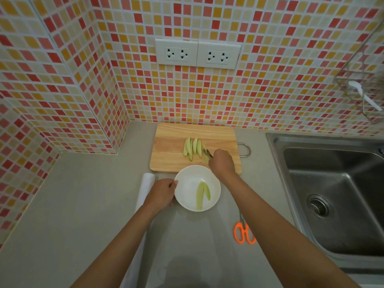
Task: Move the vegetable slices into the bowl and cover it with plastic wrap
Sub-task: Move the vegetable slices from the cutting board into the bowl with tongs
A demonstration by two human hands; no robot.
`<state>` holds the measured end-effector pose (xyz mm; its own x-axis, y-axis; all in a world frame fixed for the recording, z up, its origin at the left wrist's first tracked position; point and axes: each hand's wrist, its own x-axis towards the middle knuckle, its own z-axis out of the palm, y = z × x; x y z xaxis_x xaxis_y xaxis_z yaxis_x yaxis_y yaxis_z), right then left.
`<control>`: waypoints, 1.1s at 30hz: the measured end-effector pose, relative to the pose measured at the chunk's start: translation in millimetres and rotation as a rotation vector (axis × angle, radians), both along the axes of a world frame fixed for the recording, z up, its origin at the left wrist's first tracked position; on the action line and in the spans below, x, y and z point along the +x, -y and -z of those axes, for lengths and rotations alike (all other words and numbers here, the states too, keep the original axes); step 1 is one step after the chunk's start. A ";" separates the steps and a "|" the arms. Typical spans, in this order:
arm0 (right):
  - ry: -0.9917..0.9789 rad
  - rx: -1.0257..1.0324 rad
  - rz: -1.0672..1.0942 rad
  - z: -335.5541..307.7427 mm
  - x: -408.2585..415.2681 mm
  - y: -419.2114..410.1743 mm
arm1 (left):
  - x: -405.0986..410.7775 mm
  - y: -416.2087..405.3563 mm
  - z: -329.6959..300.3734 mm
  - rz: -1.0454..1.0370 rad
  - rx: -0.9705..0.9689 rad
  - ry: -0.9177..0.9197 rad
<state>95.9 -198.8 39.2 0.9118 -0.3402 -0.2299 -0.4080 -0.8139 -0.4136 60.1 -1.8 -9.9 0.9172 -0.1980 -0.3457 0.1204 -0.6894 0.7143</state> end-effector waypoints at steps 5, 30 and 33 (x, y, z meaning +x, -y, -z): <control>0.111 0.192 0.032 -24.2 -53.0 2.5 | -0.4 0.3 -0.7 0.004 0.000 -0.001; -0.044 -0.067 -0.085 -6.0 10.1 -24.1 | 0.9 -0.4 1.6 0.003 -0.028 -0.001; -0.038 -0.066 -0.057 -2.6 7.9 -21.2 | 0.7 -0.7 1.5 0.004 -0.025 -0.004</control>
